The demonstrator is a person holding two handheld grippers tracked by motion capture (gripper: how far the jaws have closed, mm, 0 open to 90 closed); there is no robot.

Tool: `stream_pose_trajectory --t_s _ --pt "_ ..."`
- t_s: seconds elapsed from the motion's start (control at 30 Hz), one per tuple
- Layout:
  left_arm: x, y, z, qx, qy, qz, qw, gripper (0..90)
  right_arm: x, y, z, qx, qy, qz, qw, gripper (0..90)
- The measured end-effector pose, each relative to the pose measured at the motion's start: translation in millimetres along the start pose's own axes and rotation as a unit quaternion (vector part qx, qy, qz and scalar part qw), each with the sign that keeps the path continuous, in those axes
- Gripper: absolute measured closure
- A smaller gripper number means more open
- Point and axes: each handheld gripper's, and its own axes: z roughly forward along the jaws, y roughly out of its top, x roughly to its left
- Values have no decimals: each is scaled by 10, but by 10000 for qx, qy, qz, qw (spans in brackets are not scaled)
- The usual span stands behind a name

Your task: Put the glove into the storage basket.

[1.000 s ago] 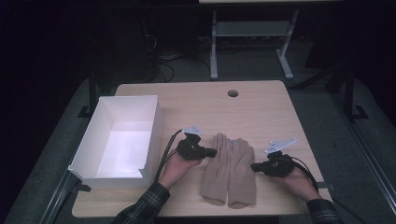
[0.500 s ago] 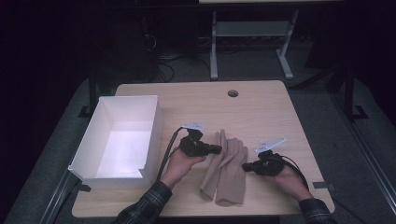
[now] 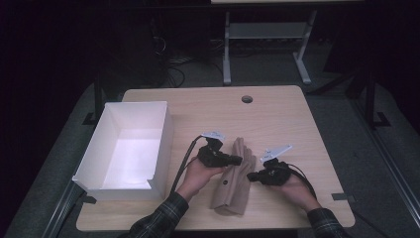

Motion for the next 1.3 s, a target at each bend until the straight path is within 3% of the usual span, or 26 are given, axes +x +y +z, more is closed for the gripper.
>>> stream_pose_trajectory --t_s 0.4,0.5,0.53,0.57,0.6,0.67,0.73,0.77,0.8,0.83,0.87,0.93,0.97,1.07,1.13,1.3 --pt "-44 -43 220 194 -48 65 9998 865 30 52 80 -34 -7 -91 10000 900" --pt "-50 -49 215 195 -73 59 9998 790 44 51 57 8 -29 -56 10000 896" --pt "-86 -40 176 151 -54 156 9998 761 33 46 40 18 -67 -133 9999 869" --pt "-106 -36 152 150 -35 201 9997 758 12 28 -18 -1 -206 -110 9997 779" --pt "-106 -36 152 150 -35 201 9997 772 12 28 -18 -1 -206 -110 9997 779" --pt "-136 -42 106 215 -40 299 9993 820 -41 -2 -97 -94 -420 11 9991 714" --pt "-182 -80 102 306 -63 354 9989 892 -141 -65 -206 -253 -779 183 9965 576" --pt "-182 -80 102 306 -63 354 9989 893 -141 -65 -206 -253 -779 183 9965 576" --pt "-210 -101 119 384 -70 390 9985 893 -205 -110 -267 -336 -1009 256 9940 491" --pt "-235 -117 142 431 -67 426 9981 893 -205 -110 -267 -336 -1009 256 9940 491" --pt "-279 -148 192 511 -73 479 9975 894 -272 -155 -308 -372 -1154 389 9919 431" --pt "-298 -164 222 597 -53 514 9969 894 -299 -171 -321 -380 -1222 379 9911 411" --pt "-316 -199 291 747 -17 572 9956 894 -348 -209 -349 -385 -1385 485 9884 359" --pt "-321 -243 355 873 6 579 9945 894 -386 -230 -360 -407 -1530 547 9859 324" --pt "-322 -274 382 1032 139 651 9924 895 -445 -256 -353 -483 -1767 597 9813 269" --pt "-314 -276 346 1132 266 730 9905 895 -501 -291 -332 -475 -1969 682 9769 218"
